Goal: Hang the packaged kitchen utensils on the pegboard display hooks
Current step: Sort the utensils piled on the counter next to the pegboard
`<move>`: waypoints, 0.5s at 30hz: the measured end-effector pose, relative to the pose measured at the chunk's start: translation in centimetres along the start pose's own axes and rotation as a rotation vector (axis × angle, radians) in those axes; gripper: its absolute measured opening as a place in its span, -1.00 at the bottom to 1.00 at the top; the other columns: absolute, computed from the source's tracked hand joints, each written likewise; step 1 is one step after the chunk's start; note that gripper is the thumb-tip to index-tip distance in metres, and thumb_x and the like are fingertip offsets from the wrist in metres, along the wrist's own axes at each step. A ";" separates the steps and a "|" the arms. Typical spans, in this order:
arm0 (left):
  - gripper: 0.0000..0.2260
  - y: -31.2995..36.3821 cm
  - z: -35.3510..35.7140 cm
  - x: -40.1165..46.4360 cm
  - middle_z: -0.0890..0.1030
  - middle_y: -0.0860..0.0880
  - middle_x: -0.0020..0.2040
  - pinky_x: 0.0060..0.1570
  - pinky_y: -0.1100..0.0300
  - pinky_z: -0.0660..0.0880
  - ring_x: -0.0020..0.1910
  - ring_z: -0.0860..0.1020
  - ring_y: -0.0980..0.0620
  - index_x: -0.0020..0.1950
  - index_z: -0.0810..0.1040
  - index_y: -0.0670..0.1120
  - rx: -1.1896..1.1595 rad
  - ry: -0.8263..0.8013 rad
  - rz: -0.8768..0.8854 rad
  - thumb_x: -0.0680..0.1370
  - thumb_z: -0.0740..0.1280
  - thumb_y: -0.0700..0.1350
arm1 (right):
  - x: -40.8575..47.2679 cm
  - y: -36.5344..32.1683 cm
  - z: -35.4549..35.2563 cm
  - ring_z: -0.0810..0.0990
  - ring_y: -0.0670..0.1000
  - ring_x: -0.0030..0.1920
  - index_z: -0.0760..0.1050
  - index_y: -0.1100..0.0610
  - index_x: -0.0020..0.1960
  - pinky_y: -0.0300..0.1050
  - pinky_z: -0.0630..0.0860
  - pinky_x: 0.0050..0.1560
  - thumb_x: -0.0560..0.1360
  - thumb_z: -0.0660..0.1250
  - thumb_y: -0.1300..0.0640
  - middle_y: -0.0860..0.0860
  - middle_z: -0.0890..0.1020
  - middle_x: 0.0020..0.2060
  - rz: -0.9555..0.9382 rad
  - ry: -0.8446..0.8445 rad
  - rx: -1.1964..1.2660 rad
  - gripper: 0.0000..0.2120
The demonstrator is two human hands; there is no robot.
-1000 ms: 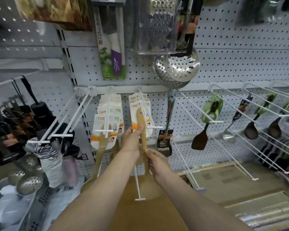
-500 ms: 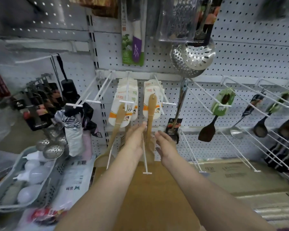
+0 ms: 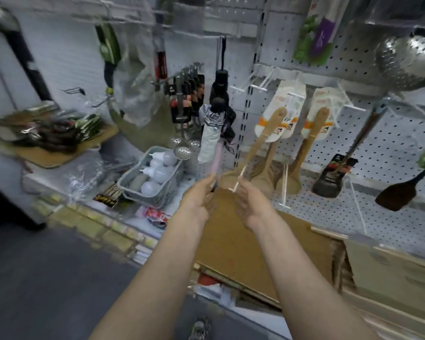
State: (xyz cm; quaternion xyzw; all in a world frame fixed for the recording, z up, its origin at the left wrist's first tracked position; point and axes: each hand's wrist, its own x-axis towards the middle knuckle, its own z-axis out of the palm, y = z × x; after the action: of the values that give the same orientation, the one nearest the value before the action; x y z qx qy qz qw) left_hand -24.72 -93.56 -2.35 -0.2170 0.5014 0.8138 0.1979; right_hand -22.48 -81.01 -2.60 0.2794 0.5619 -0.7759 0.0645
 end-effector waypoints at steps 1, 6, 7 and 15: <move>-0.81 0.6 -1.6 -0.8 0.52 -0.04 0.26 0.34 0.08 0.43 0.23 0.50 0.02 0.11 0.55 -0.03 -0.008 0.012 0.008 0.58 0.41 0.04 | -0.3 0.5 1.5 0.49 0.05 0.16 0.49 0.00 0.15 0.00 0.38 0.18 0.56 0.41 -0.07 0.01 0.56 0.19 0.007 -0.026 -0.016 -0.76; -0.70 4.4 -10.0 -3.7 0.46 -0.11 0.45 0.24 0.07 0.47 0.43 0.43 -0.06 0.24 0.57 0.00 -0.160 0.073 0.081 0.55 0.45 0.05 | -1.8 3.1 9.6 0.47 0.09 0.34 0.46 0.00 0.33 0.04 0.44 0.27 0.56 0.42 -0.10 0.04 0.51 0.34 0.043 -0.199 -0.069 -0.60; -0.63 5.4 -11.7 -4.1 0.46 -0.11 0.45 0.22 0.07 0.47 0.43 0.43 -0.05 0.33 0.54 -0.03 -0.186 0.086 0.109 0.55 0.44 0.04 | -2.2 3.5 11.5 0.47 0.09 0.36 0.46 -0.01 0.34 0.03 0.45 0.25 0.56 0.42 -0.10 0.04 0.51 0.35 0.045 -0.225 -0.082 -0.60; -0.69 14.2 -26.3 -4.2 0.47 -0.08 0.44 0.39 0.06 0.40 0.40 0.45 -0.04 0.28 0.55 -0.06 -0.277 0.180 0.169 0.58 0.40 0.02 | -3.0 7.5 28.8 0.53 0.02 0.19 0.50 -0.01 0.30 0.01 0.42 0.22 0.59 0.37 -0.09 0.03 0.54 0.28 0.060 -0.334 -0.173 -0.67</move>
State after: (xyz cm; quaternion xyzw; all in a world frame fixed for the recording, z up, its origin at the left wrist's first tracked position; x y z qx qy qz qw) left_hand -24.80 -123.66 -0.29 -0.2712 0.4167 0.8661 0.0514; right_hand -27.28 -110.52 -1.19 0.1567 0.5993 -0.7581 0.2040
